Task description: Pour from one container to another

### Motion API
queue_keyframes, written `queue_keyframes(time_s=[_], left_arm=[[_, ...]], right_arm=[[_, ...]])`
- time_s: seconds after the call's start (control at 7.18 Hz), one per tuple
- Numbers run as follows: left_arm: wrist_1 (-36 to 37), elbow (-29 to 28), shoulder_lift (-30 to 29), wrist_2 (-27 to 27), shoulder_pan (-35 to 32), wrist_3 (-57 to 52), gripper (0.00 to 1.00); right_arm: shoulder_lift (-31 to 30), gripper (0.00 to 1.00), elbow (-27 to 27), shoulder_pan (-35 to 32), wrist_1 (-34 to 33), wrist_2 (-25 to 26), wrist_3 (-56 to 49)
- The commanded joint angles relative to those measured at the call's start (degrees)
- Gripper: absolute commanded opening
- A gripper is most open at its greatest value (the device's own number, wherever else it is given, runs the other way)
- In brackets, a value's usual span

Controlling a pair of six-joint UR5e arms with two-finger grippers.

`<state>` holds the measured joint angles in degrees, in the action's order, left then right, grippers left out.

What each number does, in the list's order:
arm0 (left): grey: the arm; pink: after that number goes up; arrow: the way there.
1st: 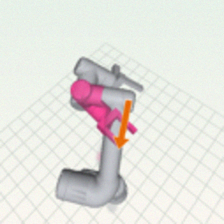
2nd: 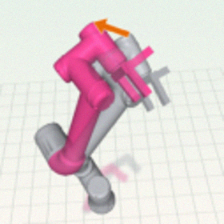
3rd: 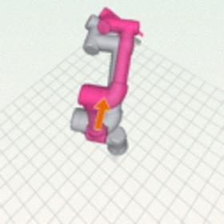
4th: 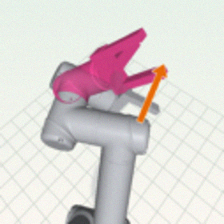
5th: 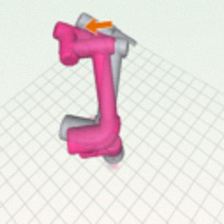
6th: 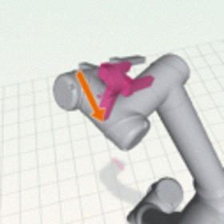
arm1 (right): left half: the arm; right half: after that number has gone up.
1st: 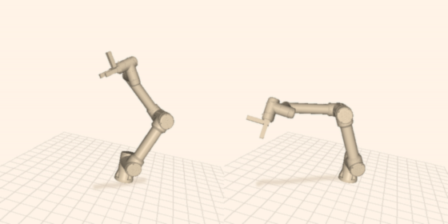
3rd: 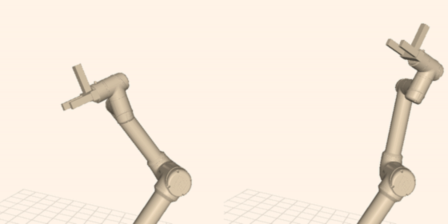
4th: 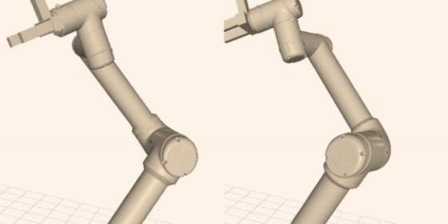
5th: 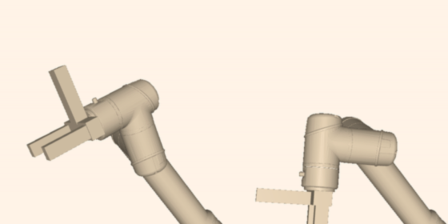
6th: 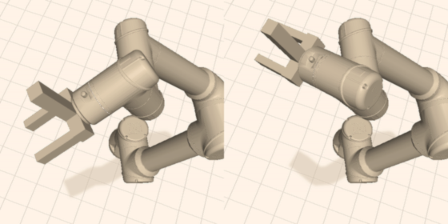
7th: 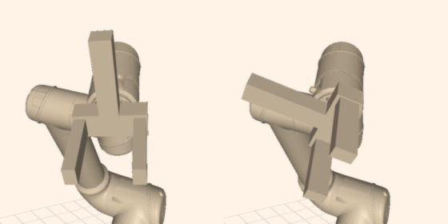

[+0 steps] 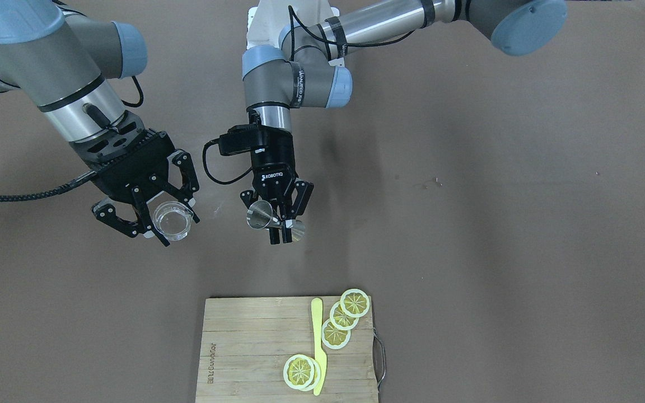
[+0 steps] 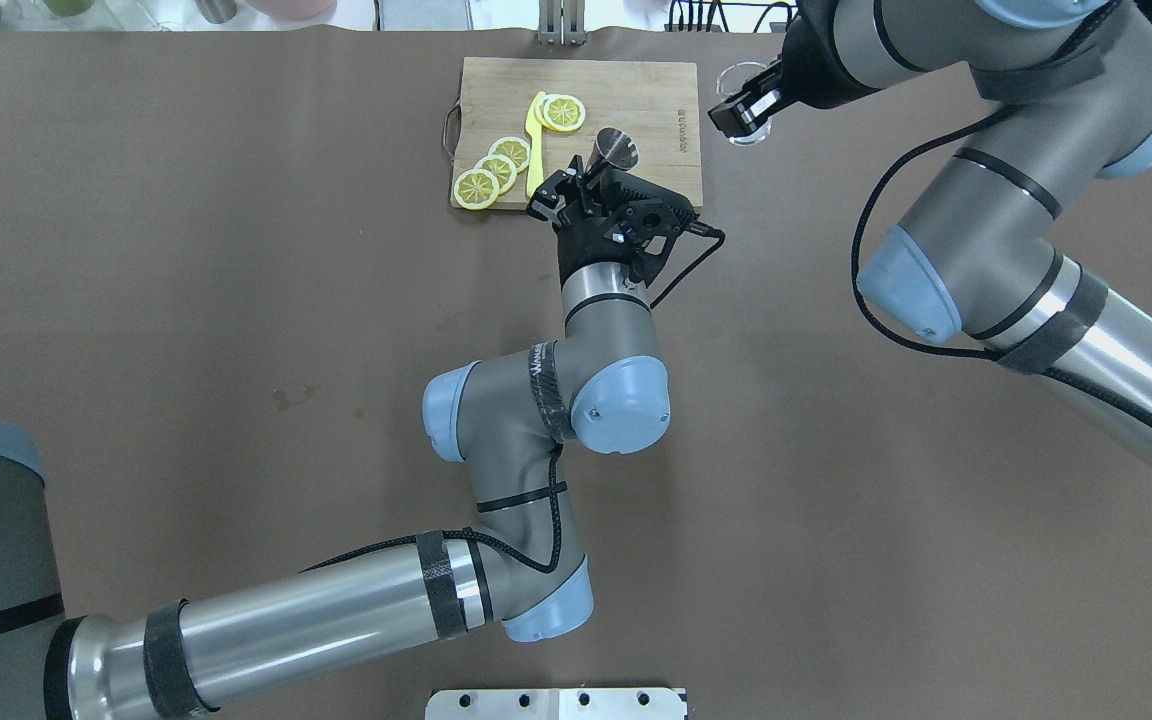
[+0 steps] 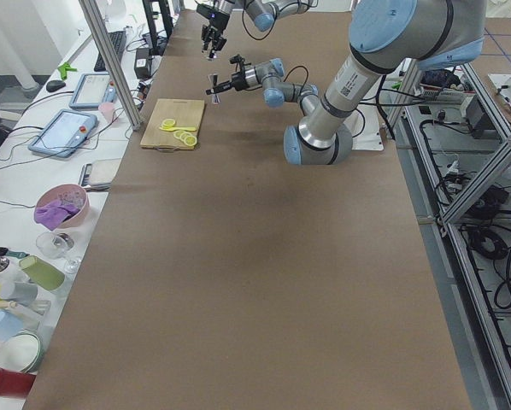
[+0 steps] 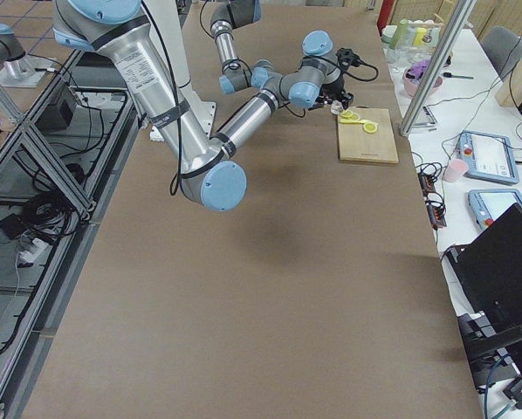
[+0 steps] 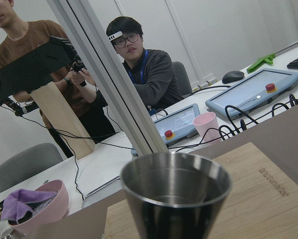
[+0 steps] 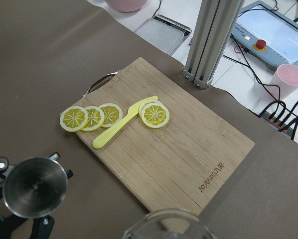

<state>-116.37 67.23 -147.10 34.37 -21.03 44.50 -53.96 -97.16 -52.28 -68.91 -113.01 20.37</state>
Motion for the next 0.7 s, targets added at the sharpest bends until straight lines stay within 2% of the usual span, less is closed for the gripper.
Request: queue_keyframes(time_s=[0.0,0.14,0.56], left_arm=[[0.0,0.0,0.0,0.0,0.0,0.0,0.0],[0.0,0.0,0.0,0.0,-0.1,0.0,0.0],[0.0,0.0,0.0,0.0,-0.1,0.0,0.0]], right_arm=[[3.1,0.0,3.1,0.2,-1.1,-0.1,-0.2],[4.7,0.0,3.3,0.8,-3.7,0.0,-0.2],[5.2,0.0,1.9,1.6,-5.4,0.4,-0.2]])
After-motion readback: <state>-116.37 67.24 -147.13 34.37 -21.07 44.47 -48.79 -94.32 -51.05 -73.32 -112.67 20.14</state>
